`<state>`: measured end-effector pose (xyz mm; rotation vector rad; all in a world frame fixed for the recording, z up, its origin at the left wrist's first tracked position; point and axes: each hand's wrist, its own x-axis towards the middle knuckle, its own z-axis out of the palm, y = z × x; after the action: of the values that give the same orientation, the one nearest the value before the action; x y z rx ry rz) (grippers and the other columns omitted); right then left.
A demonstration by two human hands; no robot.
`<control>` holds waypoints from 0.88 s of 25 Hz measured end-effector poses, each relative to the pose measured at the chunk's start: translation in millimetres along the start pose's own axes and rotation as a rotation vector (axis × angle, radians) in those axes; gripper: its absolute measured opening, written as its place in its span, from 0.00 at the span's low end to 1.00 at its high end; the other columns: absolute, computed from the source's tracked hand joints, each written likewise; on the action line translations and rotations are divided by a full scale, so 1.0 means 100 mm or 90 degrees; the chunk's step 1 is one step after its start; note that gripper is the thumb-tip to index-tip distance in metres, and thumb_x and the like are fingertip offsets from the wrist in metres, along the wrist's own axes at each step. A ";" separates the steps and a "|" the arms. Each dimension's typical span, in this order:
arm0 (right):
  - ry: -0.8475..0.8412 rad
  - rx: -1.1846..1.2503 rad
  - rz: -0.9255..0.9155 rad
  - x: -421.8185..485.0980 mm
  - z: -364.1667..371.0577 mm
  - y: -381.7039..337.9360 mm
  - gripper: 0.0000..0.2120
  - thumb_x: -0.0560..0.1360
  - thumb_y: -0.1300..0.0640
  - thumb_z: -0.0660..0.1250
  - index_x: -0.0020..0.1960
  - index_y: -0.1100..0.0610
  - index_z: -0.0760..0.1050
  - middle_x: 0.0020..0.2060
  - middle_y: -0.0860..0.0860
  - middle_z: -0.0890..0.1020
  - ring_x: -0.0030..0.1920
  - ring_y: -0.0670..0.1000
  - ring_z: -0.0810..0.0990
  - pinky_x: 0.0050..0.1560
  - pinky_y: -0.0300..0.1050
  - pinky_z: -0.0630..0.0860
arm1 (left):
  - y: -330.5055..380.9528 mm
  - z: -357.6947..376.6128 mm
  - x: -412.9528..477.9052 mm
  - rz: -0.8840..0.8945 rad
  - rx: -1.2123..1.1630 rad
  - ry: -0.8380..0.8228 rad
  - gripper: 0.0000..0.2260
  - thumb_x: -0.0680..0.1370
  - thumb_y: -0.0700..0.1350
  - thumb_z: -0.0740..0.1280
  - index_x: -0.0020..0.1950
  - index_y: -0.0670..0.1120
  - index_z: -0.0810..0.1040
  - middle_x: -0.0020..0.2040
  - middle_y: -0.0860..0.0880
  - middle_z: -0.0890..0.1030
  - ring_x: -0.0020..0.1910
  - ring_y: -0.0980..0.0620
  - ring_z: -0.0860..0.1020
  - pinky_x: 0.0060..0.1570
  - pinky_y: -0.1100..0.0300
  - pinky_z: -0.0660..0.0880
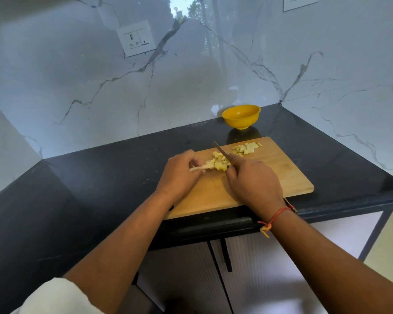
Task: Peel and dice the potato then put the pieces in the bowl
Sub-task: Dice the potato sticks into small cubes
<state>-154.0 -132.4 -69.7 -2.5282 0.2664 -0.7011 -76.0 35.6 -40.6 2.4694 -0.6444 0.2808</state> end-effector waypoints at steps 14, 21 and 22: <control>-0.099 0.034 0.035 -0.09 -0.30 -0.10 0.19 0.81 0.52 0.60 0.72 0.47 0.74 0.49 0.53 0.85 0.40 0.49 0.80 0.38 0.44 0.77 | 0.03 -0.08 -0.08 -0.009 0.019 -0.139 0.09 0.75 0.45 0.74 0.54 0.52 0.82 0.49 0.57 0.81 0.47 0.61 0.77 0.46 0.67 0.73; -0.157 -0.004 -0.003 -0.25 -0.39 -0.21 0.20 0.82 0.52 0.60 0.73 0.46 0.71 0.52 0.52 0.83 0.47 0.51 0.81 0.50 0.48 0.81 | 0.01 -0.12 -0.09 -0.068 -0.075 -0.133 0.05 0.80 0.43 0.68 0.47 0.52 0.82 0.41 0.51 0.84 0.36 0.58 0.80 0.41 0.64 0.79; -0.165 -0.009 -0.003 -0.25 -0.40 -0.23 0.19 0.82 0.52 0.60 0.73 0.46 0.72 0.50 0.51 0.82 0.46 0.50 0.80 0.48 0.47 0.81 | 0.02 -0.14 -0.09 -0.090 -0.104 -0.137 0.06 0.80 0.41 0.67 0.47 0.51 0.82 0.41 0.50 0.84 0.35 0.58 0.81 0.39 0.65 0.79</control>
<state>-194.6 -121.6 -39.2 -2.5986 0.1743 -0.3687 -85.8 45.9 -31.7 2.3898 -0.5531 -0.0909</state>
